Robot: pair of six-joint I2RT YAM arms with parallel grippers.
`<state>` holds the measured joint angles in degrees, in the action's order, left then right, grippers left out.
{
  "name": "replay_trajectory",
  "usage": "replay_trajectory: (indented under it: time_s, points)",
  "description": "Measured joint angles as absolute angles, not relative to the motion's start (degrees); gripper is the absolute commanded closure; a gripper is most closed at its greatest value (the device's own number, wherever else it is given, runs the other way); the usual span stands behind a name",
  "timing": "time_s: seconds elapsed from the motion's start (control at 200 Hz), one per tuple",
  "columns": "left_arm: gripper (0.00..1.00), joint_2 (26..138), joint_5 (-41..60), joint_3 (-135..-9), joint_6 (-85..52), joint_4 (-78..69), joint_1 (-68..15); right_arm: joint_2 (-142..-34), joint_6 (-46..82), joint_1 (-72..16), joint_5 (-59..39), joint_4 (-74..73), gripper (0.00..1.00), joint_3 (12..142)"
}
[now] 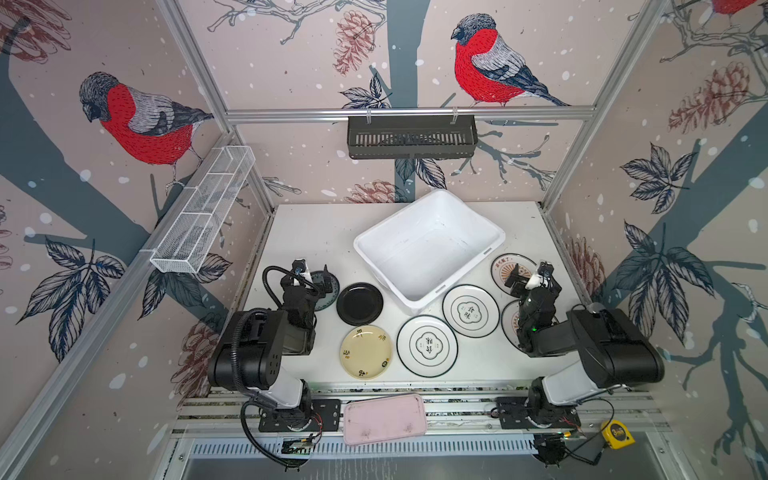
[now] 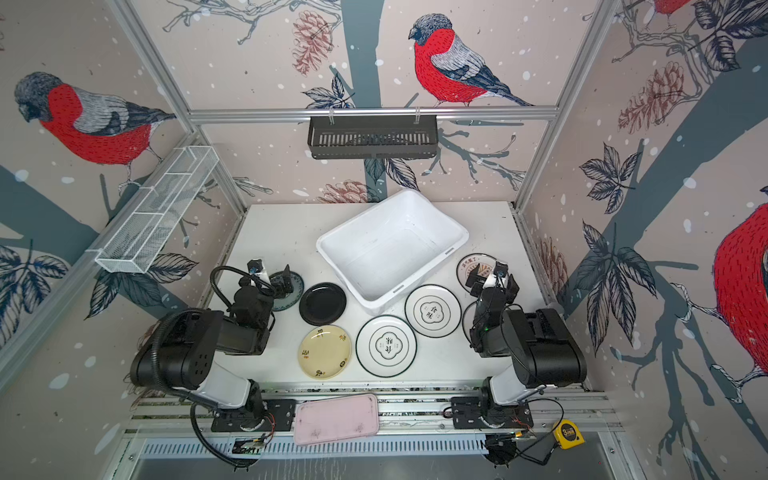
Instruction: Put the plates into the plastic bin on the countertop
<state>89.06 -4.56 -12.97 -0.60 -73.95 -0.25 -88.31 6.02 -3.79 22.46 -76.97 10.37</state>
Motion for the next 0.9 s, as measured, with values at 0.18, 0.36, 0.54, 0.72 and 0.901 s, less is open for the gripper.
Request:
replay_trajectory:
  time_s: [0.18, 0.36, 0.54, 0.72, 0.901]
  points:
    - [0.01, 89.1, -4.6, -13.0, -0.6, -74.0, -0.3, -88.3, 6.0, -3.8, 22.5, -77.0, 0.0, 10.4]
    - [0.01, 89.1, -4.6, -13.0, -0.6, -74.0, -0.3, -88.3, 6.0, -3.8, 22.5, -77.0, 0.01, 10.4]
    - [0.01, 89.1, -4.6, -13.0, -0.6, -74.0, -0.3, -88.3, 6.0, -3.8, 22.5, -77.0, 0.01, 10.4]
    - [0.01, 89.1, -4.6, -13.0, -0.6, -74.0, -0.3, -88.3, 6.0, -3.8, 22.5, -77.0, 0.0, 10.4]
    - [0.01, 89.1, -4.6, -13.0, -0.6, -74.0, -0.3, -88.3, 6.0, -3.8, 22.5, -77.0, 0.01, 10.4]
